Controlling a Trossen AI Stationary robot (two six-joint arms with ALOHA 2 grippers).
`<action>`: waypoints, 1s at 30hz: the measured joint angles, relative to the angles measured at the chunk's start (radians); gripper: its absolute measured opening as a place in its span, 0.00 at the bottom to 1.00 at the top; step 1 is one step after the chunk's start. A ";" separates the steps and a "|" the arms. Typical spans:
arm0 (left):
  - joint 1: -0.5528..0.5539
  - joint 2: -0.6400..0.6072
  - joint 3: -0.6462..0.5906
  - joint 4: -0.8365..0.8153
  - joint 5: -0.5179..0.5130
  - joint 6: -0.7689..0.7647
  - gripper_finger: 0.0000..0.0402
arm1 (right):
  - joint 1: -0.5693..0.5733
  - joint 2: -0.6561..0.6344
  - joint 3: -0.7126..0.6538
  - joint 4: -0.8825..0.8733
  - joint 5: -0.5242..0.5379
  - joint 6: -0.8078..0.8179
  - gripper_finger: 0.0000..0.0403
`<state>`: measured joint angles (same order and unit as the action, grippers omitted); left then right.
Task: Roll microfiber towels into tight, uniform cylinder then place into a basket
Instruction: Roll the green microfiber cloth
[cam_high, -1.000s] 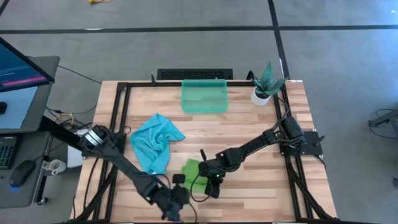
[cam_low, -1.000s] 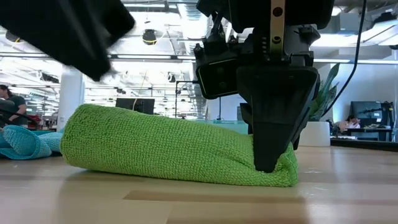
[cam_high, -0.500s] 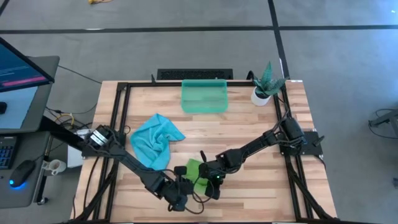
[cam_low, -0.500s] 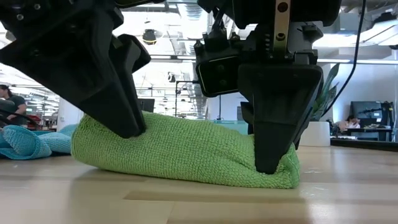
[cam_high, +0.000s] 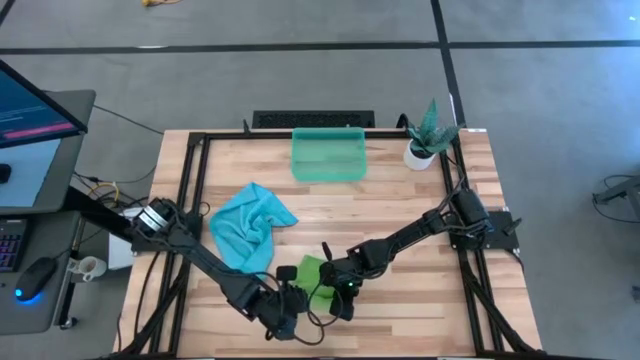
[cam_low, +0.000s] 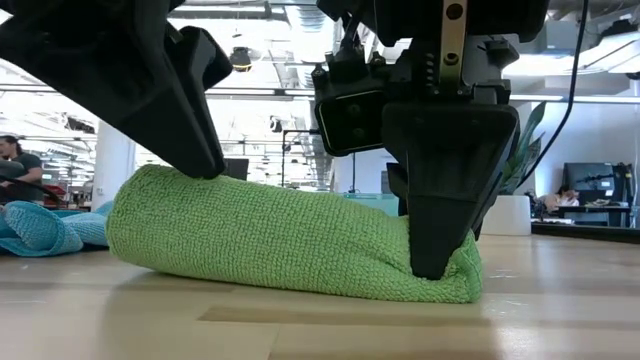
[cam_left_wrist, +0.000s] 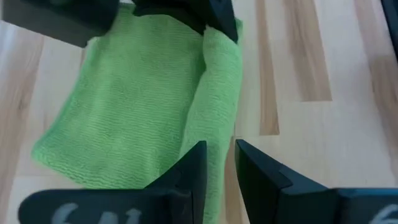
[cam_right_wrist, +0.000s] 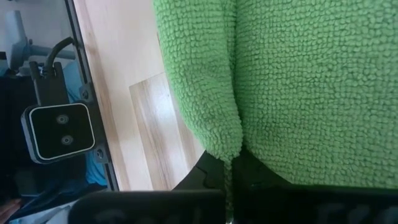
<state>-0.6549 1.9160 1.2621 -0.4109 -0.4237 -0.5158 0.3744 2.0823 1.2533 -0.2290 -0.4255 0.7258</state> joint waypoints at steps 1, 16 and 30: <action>-0.005 -0.001 0.000 0.001 -0.003 0.004 0.19 | 0.000 0.000 0.000 0.000 0.000 0.000 0.02; 0.055 0.000 -0.093 -0.032 -0.026 -0.072 0.14 | 0.000 0.000 0.000 0.002 -0.005 0.000 0.04; 0.055 -0.002 -0.169 0.059 0.013 -0.163 0.11 | -0.003 0.002 0.000 0.005 -0.019 0.008 0.16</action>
<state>-0.5999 1.9137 1.0935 -0.3517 -0.4111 -0.6785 0.3717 2.0842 1.2530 -0.2241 -0.4442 0.7338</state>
